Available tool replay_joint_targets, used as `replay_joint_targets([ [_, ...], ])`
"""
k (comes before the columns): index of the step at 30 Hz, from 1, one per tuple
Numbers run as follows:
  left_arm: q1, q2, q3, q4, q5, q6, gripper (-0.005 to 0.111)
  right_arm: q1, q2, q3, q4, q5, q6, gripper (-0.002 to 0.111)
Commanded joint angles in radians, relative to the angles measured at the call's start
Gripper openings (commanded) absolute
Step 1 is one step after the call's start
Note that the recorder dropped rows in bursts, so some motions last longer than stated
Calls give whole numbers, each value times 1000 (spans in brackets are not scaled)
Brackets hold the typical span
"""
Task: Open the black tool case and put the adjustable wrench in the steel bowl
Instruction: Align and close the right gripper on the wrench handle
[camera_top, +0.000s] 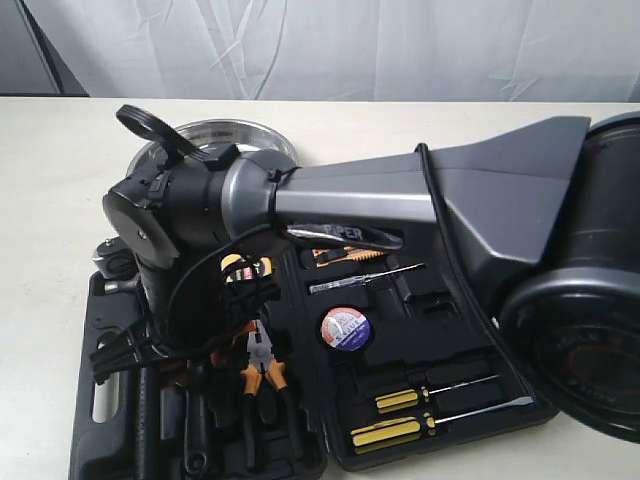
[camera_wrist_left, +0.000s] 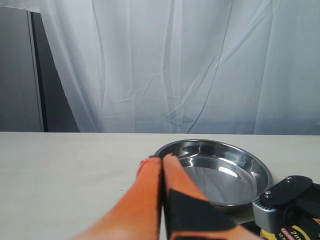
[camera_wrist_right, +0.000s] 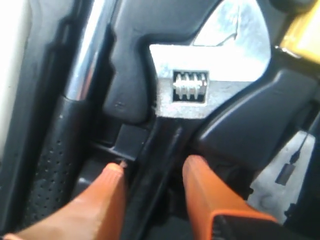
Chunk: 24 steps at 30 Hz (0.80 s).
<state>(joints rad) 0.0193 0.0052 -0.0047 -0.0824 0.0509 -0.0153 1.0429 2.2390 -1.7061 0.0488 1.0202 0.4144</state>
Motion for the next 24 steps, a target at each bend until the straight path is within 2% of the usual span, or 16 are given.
replay_joint_targets([
  [1, -11, -5, 5, -1, -1, -1, 0, -8, 6, 11, -64, -15, 42, 37],
  [10, -11, -5, 5, -1, -1, -1, 0, -8, 105, 11, -36, 10, 30, 35],
  [12, -11, -5, 5, -1, -1, -1, 0, -8, 105, 11, -37, 12, 21, 26],
  [15, -11, -5, 5, -1, -1, -1, 0, -8, 101, 11, -58, 10, 21, 3],
  [16, -11, -5, 5, -1, -1, -1, 0, -8, 101, 11, -65, 10, 19, 0],
  [24, -11, -5, 5, -1, -1, -1, 0, -8, 24, 11, -115, -54, -18, -1],
])
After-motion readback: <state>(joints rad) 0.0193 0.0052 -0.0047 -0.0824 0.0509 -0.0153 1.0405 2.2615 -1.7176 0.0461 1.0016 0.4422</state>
